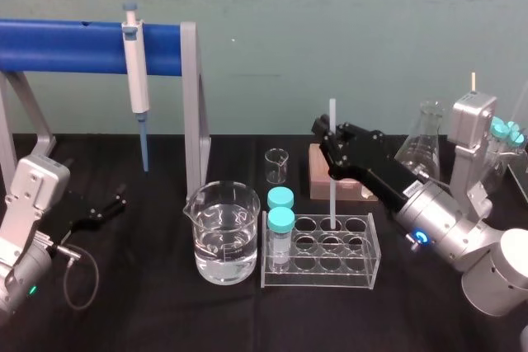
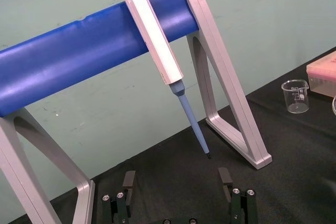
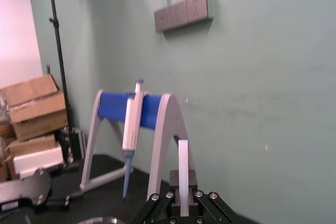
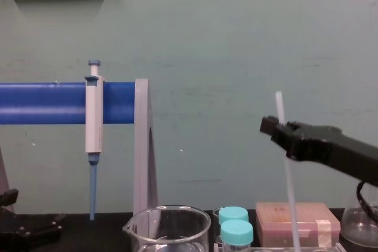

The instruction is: Pick up the stirring rod with one hand, then place it down.

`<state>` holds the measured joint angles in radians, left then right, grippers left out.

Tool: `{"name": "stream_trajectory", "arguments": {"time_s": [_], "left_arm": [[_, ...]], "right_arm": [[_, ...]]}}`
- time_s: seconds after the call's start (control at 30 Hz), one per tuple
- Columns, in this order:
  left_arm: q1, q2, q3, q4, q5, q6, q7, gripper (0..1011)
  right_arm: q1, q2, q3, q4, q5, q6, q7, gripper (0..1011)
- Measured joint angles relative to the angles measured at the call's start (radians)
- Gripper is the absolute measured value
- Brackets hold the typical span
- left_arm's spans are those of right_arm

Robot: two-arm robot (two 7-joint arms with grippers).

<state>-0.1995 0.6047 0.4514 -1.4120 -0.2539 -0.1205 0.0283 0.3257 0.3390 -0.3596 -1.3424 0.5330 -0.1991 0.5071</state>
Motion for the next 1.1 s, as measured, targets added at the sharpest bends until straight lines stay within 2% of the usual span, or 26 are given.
{"name": "stream_trajectory", "arguments": {"time_s": [0.17, 0.5, 1.1], "left_arm": [[0.0, 0.0, 0.0, 0.0, 0.0, 0.0, 0.0, 1000], [0.0, 0.0, 0.0, 0.0, 0.0, 0.0, 0.0, 1000], [0.0, 0.0, 0.0, 0.0, 0.0, 0.0, 0.0, 1000]], "right_arm": [[0.005, -0.006, 0.03, -0.022, -0.001, -0.032, 0.001, 67], [0.022, 0.009, 0.079, -0.085, -0.002, -0.041, -0.002, 67], [0.01, 0.004, 0.098, -0.092, -0.021, -0.034, -0.015, 67]]}}
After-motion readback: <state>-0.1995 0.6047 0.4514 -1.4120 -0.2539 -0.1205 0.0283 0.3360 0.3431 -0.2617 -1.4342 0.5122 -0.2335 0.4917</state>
